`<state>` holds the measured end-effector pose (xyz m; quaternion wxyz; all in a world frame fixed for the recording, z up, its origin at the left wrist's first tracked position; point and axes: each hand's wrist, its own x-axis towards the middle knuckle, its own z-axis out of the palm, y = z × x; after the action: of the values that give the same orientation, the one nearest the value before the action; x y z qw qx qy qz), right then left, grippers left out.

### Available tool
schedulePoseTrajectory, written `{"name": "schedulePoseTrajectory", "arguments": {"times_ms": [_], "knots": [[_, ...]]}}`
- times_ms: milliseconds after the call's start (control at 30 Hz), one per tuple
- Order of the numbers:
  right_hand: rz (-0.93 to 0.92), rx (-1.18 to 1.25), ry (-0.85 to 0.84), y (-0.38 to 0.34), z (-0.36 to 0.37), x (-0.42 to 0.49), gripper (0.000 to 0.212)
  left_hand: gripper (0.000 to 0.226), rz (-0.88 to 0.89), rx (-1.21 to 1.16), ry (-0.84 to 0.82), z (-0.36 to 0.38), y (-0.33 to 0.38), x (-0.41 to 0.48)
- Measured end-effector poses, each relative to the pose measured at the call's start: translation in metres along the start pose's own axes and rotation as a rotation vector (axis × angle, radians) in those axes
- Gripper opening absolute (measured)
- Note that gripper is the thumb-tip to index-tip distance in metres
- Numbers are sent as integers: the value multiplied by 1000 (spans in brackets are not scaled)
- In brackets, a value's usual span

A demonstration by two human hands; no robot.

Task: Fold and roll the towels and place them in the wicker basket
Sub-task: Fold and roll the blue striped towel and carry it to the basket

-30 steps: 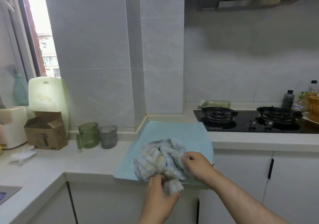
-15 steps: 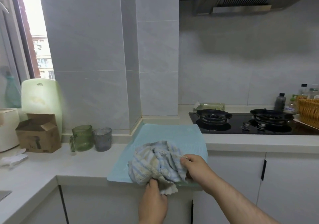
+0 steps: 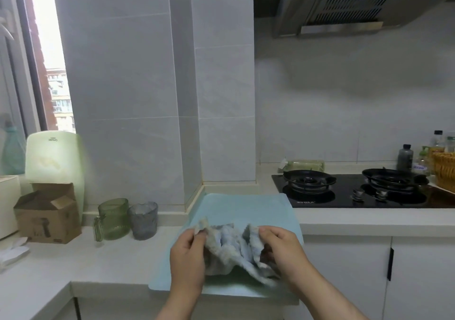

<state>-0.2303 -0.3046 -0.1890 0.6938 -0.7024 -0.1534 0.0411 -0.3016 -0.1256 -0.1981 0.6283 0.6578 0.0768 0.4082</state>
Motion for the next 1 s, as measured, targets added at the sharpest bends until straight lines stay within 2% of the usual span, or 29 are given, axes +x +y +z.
{"name": "schedulePoseTrajectory", "arguments": {"times_ms": [167,267,367,467,533,633,767,833,867,933,967,1000], "knots": [[38,96,16,2,12,12,32,24,-183,-57,-120,16,-15,37],[118,248,55,8,13,26,17,8,-401,-286,-69,20,-29,62],[199,353,54,18,11,40,26,24,-626,-466,-71,19,-40,75],[270,475,-27,21,12,49,36,29,-701,-522,-131,18,-50,72],[285,543,-108,18,17,55,41,33,-705,-566,-151,16,-57,71],[234,472,-169,14,26,67,28,46,-689,-627,-186,14,-68,83],[108,301,-149,18,40,76,14,22,-537,-511,-323,20,-75,83],[52,238,-99,26,47,74,12,22,-464,-436,-312,23,-83,80],[28,219,-78,29,50,72,12,32,-415,-400,-302,23,-88,79],[0,203,-51,34,55,70,13,66,-324,-328,-341,22,-95,79],[-6,190,-41,34,56,70,14,71,-282,-293,-365,21,-96,77],[-9,180,-34,34,56,69,17,67,-259,-279,-388,21,-95,76]]}}
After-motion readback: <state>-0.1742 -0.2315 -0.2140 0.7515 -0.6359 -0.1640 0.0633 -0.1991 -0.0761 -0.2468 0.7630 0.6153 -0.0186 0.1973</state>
